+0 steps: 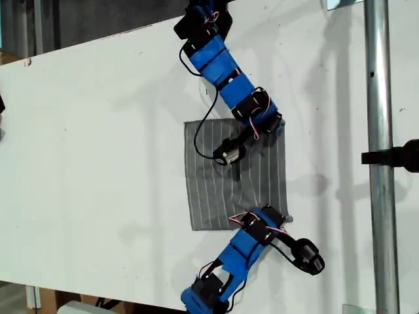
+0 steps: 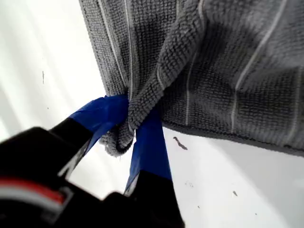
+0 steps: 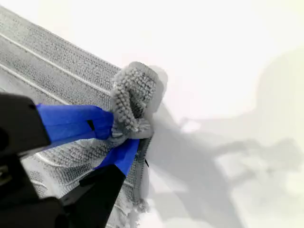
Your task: Grasp corners of a towel and fold twice.
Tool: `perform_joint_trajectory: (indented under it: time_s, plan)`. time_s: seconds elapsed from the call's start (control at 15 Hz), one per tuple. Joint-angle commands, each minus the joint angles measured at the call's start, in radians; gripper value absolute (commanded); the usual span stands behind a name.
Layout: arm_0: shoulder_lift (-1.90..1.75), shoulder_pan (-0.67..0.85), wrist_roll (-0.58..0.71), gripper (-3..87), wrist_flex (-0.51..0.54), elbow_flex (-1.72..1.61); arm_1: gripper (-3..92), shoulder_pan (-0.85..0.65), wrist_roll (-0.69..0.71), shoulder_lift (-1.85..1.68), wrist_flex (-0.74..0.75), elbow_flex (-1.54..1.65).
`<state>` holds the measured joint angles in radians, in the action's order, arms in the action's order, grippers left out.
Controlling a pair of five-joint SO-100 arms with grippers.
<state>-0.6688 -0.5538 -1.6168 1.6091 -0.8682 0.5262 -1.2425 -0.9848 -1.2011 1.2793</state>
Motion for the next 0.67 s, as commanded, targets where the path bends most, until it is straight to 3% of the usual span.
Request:
perform_joint_trajectory:
  time_s: [0.0, 0.27, 0.6]
  plan:
    - [-0.023, 0.011, 0.018, -2.9, 0.041, -0.009, -0.2, -0.009, 0.011, -0.038, -0.011, -0.003]
    - [-0.179, 0.002, 0.146, -2.9, 0.023, -0.009, -0.2, 0.026, 0.029, -0.143, -0.011, -0.017]
    - [-0.534, -0.051, 0.457, -2.9, -0.146, -0.038, -0.2, 0.087, 0.107, -0.35, 0.043, -0.044]
